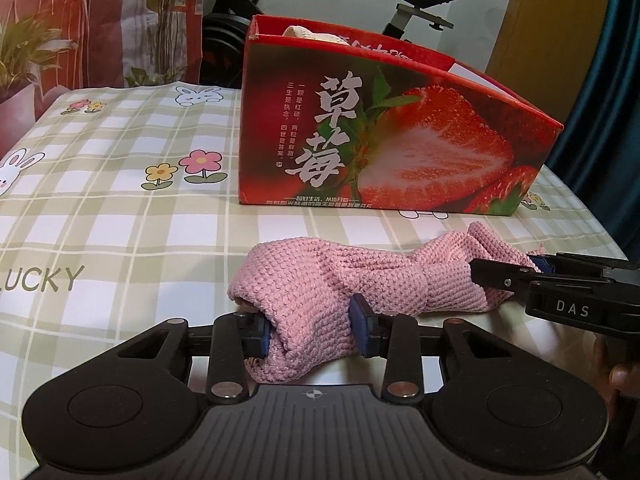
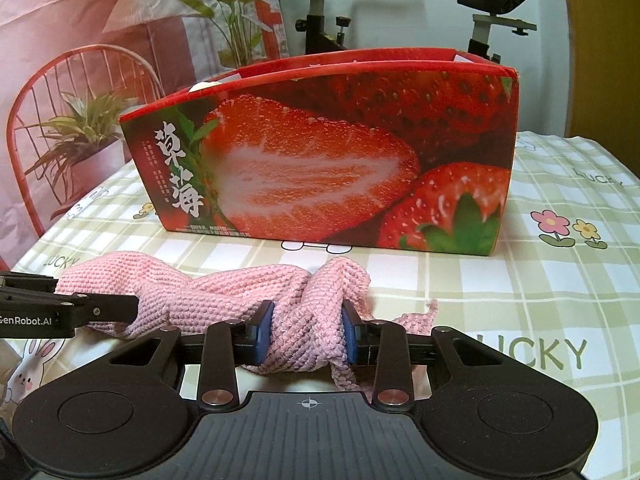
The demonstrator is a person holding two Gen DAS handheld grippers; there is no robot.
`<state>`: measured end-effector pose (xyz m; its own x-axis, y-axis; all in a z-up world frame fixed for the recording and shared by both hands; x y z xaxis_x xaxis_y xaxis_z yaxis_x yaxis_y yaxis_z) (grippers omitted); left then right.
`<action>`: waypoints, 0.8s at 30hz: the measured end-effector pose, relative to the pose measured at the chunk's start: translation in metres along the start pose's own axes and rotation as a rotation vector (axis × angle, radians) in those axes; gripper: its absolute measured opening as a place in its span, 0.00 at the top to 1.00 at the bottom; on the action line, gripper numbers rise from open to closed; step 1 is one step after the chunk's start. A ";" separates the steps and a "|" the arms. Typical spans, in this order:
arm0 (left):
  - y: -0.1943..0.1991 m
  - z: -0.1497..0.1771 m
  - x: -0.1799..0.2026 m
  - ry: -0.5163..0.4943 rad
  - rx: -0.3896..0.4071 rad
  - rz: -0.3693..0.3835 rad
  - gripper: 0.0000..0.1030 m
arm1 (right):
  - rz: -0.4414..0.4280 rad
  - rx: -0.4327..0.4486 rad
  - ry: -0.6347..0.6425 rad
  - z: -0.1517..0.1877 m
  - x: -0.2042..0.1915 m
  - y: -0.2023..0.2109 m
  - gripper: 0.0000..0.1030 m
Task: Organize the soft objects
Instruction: 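Close both grippers on the pink knit cloth, then lift the pink cloth with both grippers and carry it over the box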
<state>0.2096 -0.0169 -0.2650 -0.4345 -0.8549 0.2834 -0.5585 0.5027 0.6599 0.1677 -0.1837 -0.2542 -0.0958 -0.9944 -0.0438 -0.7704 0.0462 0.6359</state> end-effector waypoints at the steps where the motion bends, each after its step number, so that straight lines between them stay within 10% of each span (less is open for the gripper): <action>1: 0.000 0.000 -0.001 0.002 0.000 0.001 0.62 | 0.000 -0.001 -0.002 0.000 0.000 0.000 0.69; 24: 0.028 -0.011 0.017 0.010 0.025 0.048 0.79 | -0.013 0.024 -0.056 -0.012 0.000 0.036 0.81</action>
Point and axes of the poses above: each gripper's, at about its wrist camera, not at the fingertips, and y roughly against the way its jaws point, x to its right, z to its underside, the point moved 7 cm from there along -y, roughly the way its jaws point, and after that the axes turned 9 degrees about z, right-handed, at the moved point
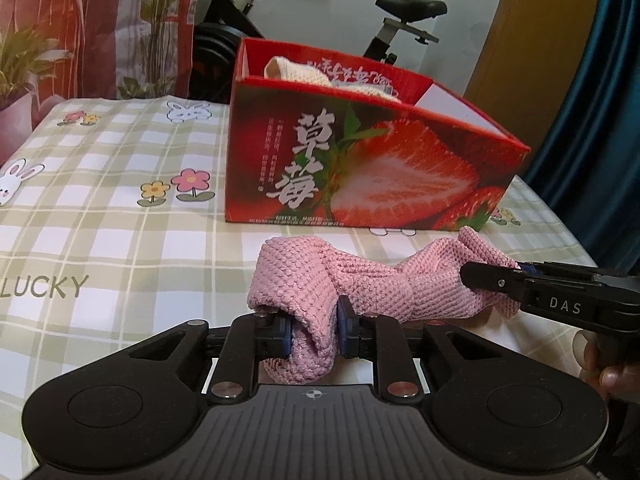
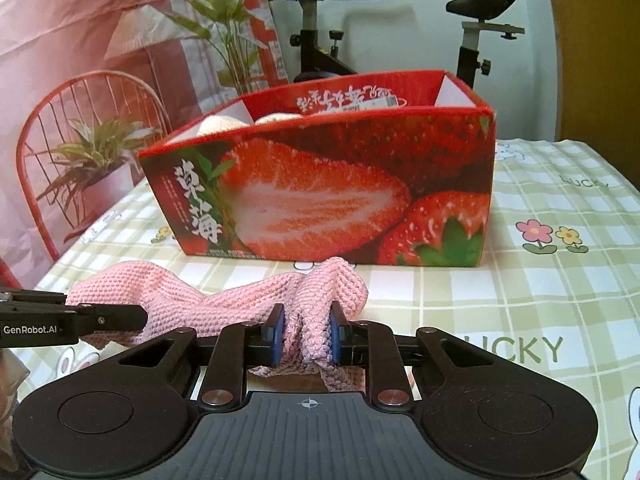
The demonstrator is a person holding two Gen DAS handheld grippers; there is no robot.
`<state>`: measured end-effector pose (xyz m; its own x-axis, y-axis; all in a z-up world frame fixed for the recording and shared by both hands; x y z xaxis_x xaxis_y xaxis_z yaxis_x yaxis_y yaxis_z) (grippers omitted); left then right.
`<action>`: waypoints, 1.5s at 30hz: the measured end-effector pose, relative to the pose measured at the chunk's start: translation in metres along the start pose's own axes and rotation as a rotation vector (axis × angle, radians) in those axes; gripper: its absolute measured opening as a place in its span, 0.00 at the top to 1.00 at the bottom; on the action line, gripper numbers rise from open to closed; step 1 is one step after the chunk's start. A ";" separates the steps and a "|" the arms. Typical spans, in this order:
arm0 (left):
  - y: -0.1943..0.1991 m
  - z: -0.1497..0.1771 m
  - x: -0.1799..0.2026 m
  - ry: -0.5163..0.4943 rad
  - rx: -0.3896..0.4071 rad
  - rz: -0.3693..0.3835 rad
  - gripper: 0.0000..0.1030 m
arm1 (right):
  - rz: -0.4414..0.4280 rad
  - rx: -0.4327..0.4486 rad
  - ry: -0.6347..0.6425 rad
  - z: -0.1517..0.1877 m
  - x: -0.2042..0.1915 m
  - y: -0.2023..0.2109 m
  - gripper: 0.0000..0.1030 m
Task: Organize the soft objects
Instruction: 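Lift the pink cloth with both grippers and carry it over the box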
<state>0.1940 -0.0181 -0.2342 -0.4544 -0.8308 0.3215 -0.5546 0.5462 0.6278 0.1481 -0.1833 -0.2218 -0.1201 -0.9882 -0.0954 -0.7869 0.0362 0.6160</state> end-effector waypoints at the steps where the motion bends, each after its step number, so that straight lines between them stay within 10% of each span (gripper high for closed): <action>1: 0.002 -0.001 0.000 0.002 0.003 0.001 0.79 | -0.001 0.004 -0.002 -0.001 0.000 0.002 0.81; 24: 0.031 -0.044 0.018 -0.053 0.098 0.038 0.79 | -0.016 0.138 0.006 -0.053 0.002 0.048 0.81; 45: -0.023 -0.199 0.013 -0.171 0.195 0.020 0.79 | 0.060 0.172 0.073 -0.204 0.026 -0.038 0.81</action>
Point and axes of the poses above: each gripper's, at about its wrist camera, not at the fingertips, and y roughly against the way its jaws point, x to its right, z to its underside, the point moved 7 cm from there along -y, roughly the way its jaws point, and after that the axes turned 9 degrees about z, right-handed, at the moved point
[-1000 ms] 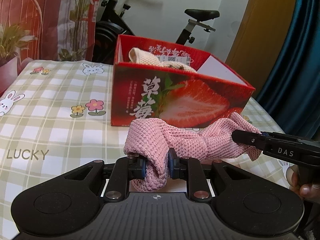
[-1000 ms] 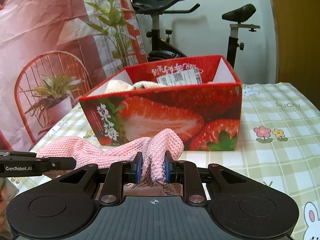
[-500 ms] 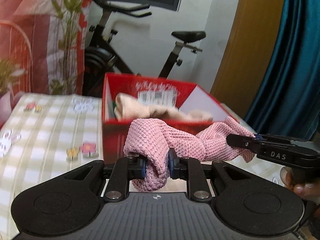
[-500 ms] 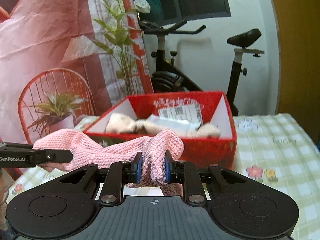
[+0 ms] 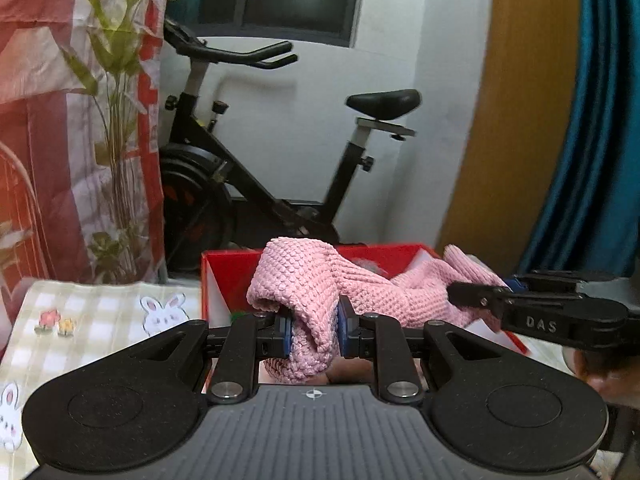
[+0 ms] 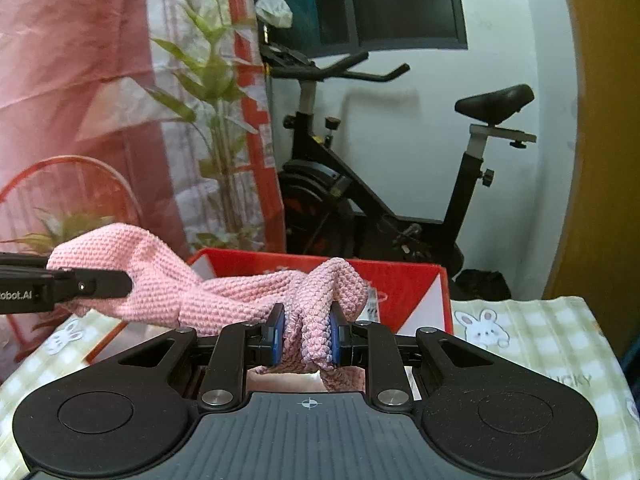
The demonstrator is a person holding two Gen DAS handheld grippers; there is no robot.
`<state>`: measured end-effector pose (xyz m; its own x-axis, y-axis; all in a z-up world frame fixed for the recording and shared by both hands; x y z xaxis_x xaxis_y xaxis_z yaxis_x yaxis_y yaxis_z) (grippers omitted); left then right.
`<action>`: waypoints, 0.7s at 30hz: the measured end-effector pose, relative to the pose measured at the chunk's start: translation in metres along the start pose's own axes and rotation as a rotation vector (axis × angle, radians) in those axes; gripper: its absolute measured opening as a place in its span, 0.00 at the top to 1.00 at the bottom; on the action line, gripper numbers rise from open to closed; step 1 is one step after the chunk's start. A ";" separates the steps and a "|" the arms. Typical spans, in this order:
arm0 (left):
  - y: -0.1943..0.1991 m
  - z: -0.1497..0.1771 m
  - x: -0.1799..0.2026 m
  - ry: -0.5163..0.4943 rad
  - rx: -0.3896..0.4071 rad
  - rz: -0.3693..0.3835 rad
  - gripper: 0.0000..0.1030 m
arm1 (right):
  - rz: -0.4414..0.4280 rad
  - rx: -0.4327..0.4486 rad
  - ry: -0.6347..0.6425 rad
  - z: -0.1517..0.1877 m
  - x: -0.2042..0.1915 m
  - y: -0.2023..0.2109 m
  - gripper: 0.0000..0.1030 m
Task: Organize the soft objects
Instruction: 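Lift the pink cloth with both grippers and carry it over the box, then lower the pink cloth into the box and open both grippers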
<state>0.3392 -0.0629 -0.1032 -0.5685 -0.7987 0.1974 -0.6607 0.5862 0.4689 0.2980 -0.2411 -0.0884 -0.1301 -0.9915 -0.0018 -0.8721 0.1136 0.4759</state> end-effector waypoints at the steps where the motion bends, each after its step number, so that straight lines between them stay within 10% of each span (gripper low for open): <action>1: -0.008 -0.003 -0.006 0.011 -0.009 0.004 0.79 | 0.016 -0.010 -0.001 -0.003 0.000 -0.011 0.81; 21: -0.103 0.028 -0.031 -0.062 -0.279 0.013 0.79 | 0.075 -0.365 0.165 0.028 -0.023 -0.128 0.80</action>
Point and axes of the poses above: each gripper's, at about its wrist camera, not at the fingertips, and y roughly against the way its jaws point, x to its right, z to its underside, the point moved 7 cm from there along -y, roughly the way its jaws point, and after that the axes turned 9 degrees about z, right-handed, at the moved point
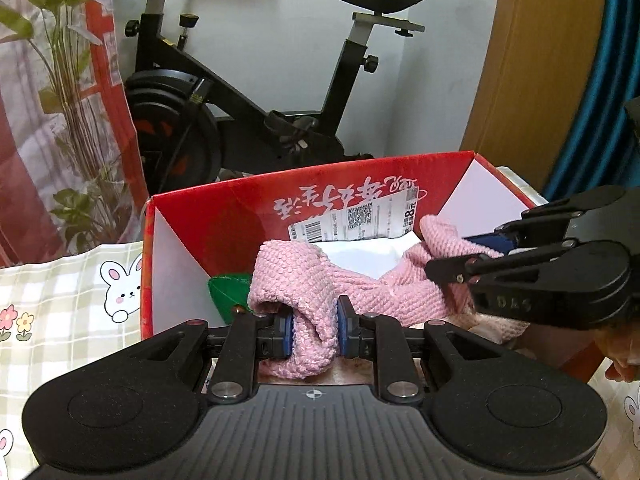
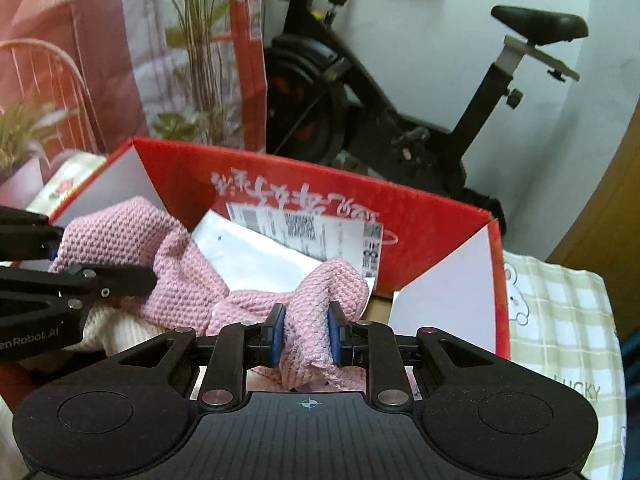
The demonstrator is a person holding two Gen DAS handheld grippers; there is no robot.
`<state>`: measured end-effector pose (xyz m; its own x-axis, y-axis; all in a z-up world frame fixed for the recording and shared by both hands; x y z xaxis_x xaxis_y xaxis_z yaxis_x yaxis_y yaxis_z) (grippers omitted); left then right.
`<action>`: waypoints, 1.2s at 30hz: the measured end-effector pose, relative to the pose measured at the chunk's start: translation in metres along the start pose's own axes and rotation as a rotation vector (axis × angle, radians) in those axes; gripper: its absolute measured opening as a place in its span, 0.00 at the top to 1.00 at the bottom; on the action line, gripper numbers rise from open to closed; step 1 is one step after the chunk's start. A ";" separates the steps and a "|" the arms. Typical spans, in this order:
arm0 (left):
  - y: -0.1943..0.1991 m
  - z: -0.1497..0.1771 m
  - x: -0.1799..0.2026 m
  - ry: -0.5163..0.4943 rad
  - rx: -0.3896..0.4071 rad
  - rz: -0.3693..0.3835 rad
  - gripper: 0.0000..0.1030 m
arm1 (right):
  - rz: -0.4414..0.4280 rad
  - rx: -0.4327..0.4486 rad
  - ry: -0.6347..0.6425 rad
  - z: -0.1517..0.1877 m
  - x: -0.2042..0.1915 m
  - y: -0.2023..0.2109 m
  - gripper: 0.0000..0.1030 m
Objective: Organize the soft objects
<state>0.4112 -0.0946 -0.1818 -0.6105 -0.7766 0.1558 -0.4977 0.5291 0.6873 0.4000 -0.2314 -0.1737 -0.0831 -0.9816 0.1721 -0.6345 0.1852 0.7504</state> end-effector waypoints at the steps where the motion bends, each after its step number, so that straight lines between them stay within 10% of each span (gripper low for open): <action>1: 0.000 0.000 0.000 -0.003 0.000 -0.002 0.79 | -0.002 -0.004 -0.001 0.000 0.000 -0.001 0.78; 13: 0.033 -0.013 0.009 -0.015 0.086 -0.037 0.05 | 0.012 0.081 -0.028 -0.006 0.007 0.034 0.36; 20: 0.073 -0.012 0.005 0.064 0.146 -0.106 0.00 | 0.009 0.135 -0.084 -0.007 0.014 0.074 0.00; 36: 0.159 0.001 0.004 0.150 0.275 -0.238 0.00 | 0.049 0.260 -0.155 0.009 0.019 0.160 0.00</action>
<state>0.3293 -0.0132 -0.0731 -0.3717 -0.9191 0.1307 -0.7736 0.3845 0.5037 0.2897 -0.2208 -0.0563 -0.2221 -0.9708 0.0902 -0.8005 0.2344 0.5516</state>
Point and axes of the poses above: each gripper's, at about its wrist camera, not at the fingertips, and y roughly against the way its jaws point, x to its right, z to its underside, the point moved 7 cm from there along -y, roughly the way its jaws point, and after that the axes turned 9 degrees about z, right-handed, at the moved point
